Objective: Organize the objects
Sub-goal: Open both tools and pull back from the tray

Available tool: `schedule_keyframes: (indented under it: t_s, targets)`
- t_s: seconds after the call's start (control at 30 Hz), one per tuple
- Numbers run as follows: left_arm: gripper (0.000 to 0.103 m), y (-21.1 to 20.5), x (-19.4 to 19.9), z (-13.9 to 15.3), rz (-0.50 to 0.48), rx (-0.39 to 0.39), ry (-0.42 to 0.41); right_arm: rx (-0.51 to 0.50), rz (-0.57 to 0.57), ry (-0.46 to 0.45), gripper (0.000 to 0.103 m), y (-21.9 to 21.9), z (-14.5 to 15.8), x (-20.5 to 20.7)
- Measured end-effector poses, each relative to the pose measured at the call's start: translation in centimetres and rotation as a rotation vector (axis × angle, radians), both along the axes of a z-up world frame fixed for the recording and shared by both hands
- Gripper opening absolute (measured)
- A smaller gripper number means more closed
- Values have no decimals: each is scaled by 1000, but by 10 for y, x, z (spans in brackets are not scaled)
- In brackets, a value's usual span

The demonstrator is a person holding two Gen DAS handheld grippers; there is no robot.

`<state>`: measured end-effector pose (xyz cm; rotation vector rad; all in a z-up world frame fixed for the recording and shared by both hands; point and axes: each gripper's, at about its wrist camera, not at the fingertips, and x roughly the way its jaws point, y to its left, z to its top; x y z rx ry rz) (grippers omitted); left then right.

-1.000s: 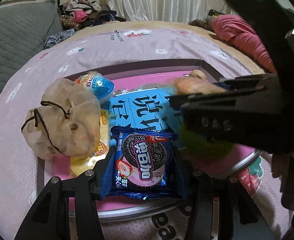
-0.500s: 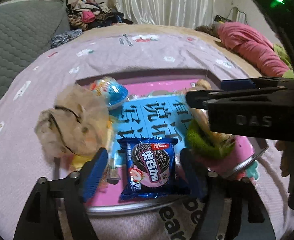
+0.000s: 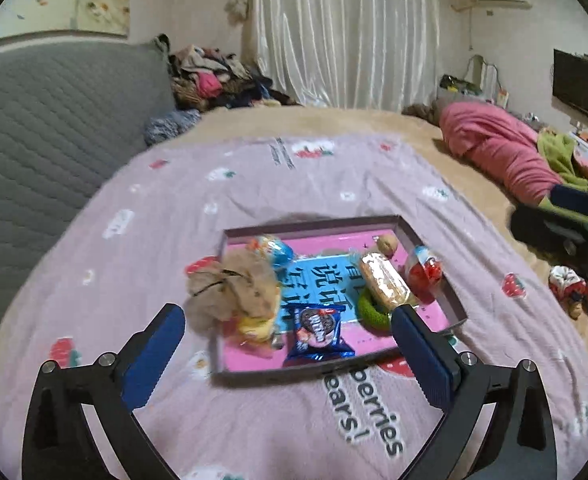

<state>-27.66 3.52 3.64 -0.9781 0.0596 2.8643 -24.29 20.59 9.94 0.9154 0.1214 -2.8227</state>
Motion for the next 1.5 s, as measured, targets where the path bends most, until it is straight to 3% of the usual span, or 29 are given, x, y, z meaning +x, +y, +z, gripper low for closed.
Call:
schedule_keyframes:
  t_s: [0.3, 0.53, 0.7, 0.83, 0.97, 1.27, 1.5]
  targets:
    - [103, -23, 85, 27, 47, -17, 60, -30, 8, 45, 102, 0, 8, 97]
    - [103, -25, 137, 17, 52, -43, 52, -62, 11, 27, 102, 2, -8, 144]
    - [103, -20, 165, -2, 66, -57, 54, -56, -6, -4, 102, 6, -35, 162]
    - [103, -15, 175, -19, 67, -65, 47, -69, -20, -37, 102, 12, -62, 169]
    - [103, -18, 179, -30, 68, -26, 43, -59, -40, -35, 102, 17, -82, 175]
    - [103, -21, 169, -61, 71, 10, -3, -22, -68, -30, 102, 17, -109, 178]
    - [103, -18, 163, -80, 82, -14, -6, -42, -81, -40, 102, 20, -123, 170]
